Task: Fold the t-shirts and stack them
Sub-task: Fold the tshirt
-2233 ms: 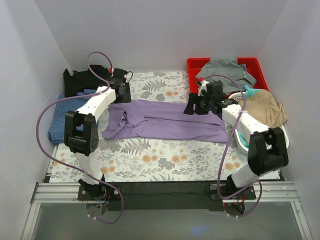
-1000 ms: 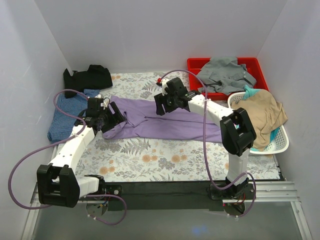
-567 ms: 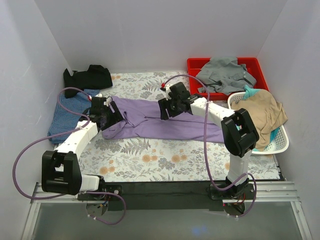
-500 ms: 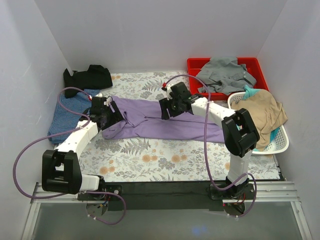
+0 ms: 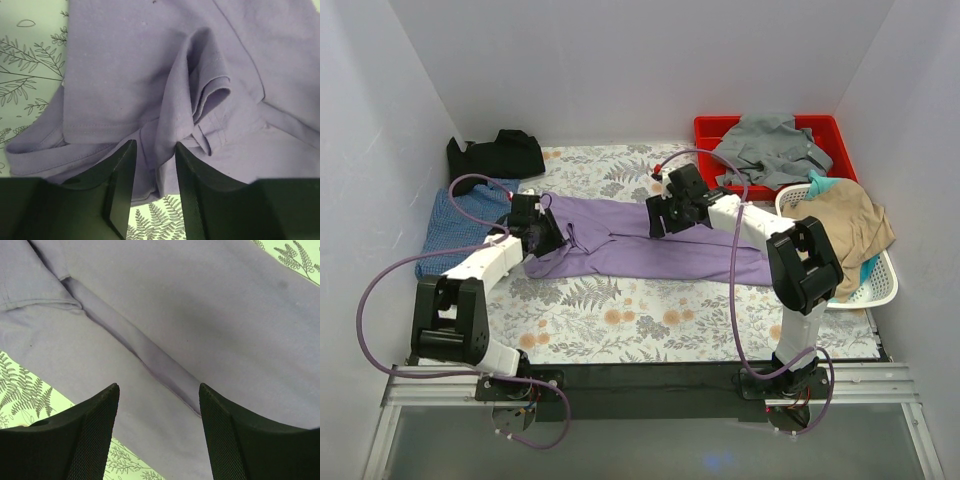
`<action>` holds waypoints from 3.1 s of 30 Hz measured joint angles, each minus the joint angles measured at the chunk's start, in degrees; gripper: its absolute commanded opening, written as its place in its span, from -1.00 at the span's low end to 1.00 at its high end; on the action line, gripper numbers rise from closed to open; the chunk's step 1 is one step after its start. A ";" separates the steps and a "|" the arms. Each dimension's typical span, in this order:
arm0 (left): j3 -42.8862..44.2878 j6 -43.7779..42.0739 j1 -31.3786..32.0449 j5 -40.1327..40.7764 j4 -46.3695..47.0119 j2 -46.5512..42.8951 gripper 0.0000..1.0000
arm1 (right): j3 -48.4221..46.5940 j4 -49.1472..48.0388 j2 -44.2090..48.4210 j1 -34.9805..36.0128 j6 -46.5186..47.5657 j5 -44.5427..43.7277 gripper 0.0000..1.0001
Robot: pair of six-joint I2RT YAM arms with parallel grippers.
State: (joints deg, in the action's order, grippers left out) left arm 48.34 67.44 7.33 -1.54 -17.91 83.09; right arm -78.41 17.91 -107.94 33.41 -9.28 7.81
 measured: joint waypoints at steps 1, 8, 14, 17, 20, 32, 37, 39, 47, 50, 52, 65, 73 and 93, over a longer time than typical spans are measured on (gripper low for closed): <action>0.04 -0.11 0.04 -0.20 0.02 0.57 -0.34 | 0.17 -0.04 0.07 -0.07 -0.02 0.00 0.41; 1.11 -0.87 0.28 -1.01 0.37 3.67 -1.00 | 1.22 -0.04 0.44 -0.68 -0.04 0.02 0.41; 9.01 -2.82 0.28 -0.81 -0.04 6.54 -1.00 | 2.14 -0.09 0.66 -0.79 -0.61 0.24 0.40; 15.08 -4.55 0.28 -0.76 0.17 9.62 -1.00 | 2.47 -0.07 0.66 -0.81 -0.92 0.94 0.39; 20.13 -6.05 0.28 -0.04 -0.02 13.27 -0.30 | 2.51 -0.13 0.66 -0.81 -1.22 2.32 0.39; 21.33 -4.98 -0.02 12.09 -10.84 18.21 -0.07 | 2.56 -2.69 0.66 -0.76 -2.86 11.37 0.39; 17.97 -4.13 -0.13 12.41 -12.39 15.43 -0.04 | -4.66 -3.28 -2.43 -0.24 -2.97 16.65 0.40; 17.97 -3.96 -0.13 11.96 -12.22 14.62 -0.03 | -9.03 -3.91 -5.16 0.44 -2.73 18.47 0.40; 24.13 -3.72 -0.13 8.07 -10.56 16.00 -0.01 | -20.41 -4.37 -14.88 5.27 -1.84 20.46 0.33; 25.77 -3.50 -0.13 6.67 -9.44 16.85 -0.01 | -20.48 -3.89 -16.48 7.23 -1.33 20.15 0.32; 25.92 -3.30 -0.13 5.88 -8.90 17.49 -0.01 | -20.59 -3.80 -17.46 8.61 -1.03 19.58 0.32; 25.57 -2.03 -0.13 5.14 -8.24 20.52 -0.01 | -25.92 -3.08 -23.32 12.92 0.31 15.87 0.31; 25.57 -2.03 -0.13 5.07 -7.45 20.74 -0.09 | -28.68 -2.19 -24.00 12.66 1.81 12.46 0.25; 25.53 -1.88 -0.13 2.12 -5.97 23.12 -1.00 | -33.09 0.24 -28.44 12.35 3.37 7.87 -0.50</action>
State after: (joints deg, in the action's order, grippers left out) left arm 73.87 65.56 7.20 0.58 -23.88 106.21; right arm -111.50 18.15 -136.38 45.76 -5.91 15.68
